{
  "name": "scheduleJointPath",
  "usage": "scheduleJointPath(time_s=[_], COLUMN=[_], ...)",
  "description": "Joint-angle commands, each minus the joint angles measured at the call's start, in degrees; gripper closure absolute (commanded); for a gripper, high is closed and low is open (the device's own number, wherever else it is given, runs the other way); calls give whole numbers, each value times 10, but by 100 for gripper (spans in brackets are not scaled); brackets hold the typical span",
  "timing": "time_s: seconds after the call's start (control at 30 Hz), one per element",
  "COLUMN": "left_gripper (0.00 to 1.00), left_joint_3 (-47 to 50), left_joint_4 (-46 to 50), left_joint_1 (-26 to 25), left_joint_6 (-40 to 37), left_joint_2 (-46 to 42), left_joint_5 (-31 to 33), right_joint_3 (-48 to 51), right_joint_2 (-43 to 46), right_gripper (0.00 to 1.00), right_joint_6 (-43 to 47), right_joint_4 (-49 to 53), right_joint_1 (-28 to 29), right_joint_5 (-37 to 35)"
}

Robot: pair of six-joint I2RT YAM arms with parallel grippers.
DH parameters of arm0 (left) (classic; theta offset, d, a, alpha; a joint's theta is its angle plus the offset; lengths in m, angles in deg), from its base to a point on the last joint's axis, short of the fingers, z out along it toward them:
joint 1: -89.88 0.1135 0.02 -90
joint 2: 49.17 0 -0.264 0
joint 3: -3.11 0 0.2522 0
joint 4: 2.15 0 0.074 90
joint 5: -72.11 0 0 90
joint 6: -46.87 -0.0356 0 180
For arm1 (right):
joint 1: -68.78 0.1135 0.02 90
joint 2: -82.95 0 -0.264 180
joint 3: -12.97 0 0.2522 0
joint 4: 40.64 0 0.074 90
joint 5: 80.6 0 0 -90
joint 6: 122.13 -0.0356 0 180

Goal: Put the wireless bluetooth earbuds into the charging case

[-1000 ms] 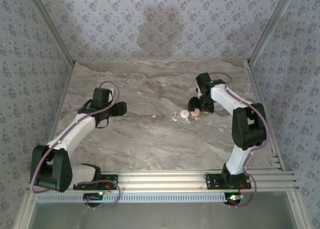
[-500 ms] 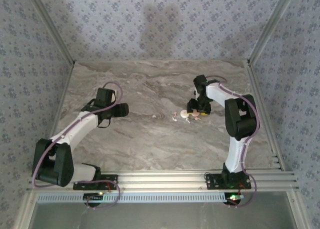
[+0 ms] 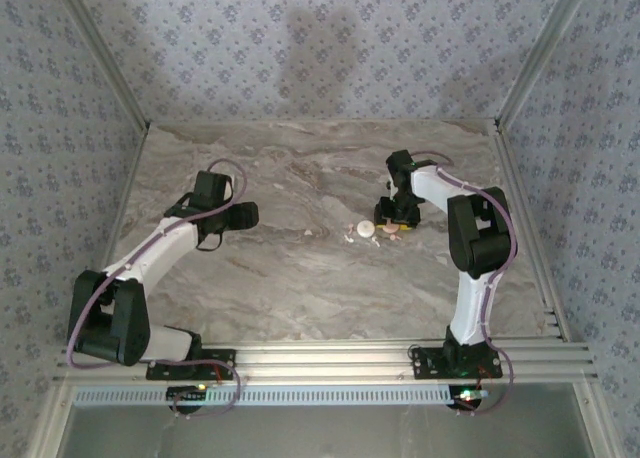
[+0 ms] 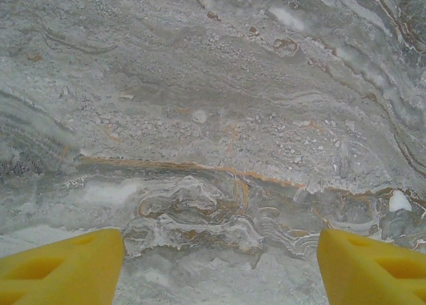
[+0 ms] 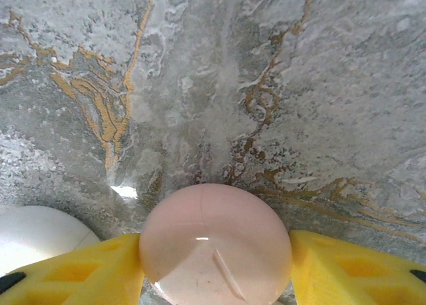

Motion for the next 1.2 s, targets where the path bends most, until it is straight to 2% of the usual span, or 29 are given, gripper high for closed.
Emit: scheduleJointPath(time_s=[0.0, 0.33, 0.5, 0.63, 0.77, 0.83, 0.97, 1.17], left_gripper=[24, 24, 24, 25, 33, 34, 36, 38], left_joint_3=[-18, -26, -31, -37, -53, -62, -83, -99], left_joint_4=[16, 29, 39, 48, 51, 52, 51, 14], left_joint_1=[-5, -7, -7, -7, -8, -10, -24, -71], left_joint_6=[2, 2, -1, -5, -4, 1, -1, 6], left_joint_2=[2, -6, -14, -24, -33, -39, -47, -39], left_joint_5=[2, 1, -18, -77, -162, -188, -243, -331], right_joint_3=[-8, -11, -3, 34, 88, 124, 174, 209], right_joint_2=[-13, -23, 0, 76, 179, 228, 311, 374], right_gripper=[43, 43, 51, 52, 54, 54, 55, 54], right_joint_6=[9, 21, 37, 73, 116, 132, 190, 307], right_joint_4=[2, 5, -7, -60, -141, -177, -247, -317], right_joint_1=[-3, 1, 4, 16, 38, 52, 82, 137], right_joint_5=[-5, -32, -35, -38, -29, -24, 28, 93])
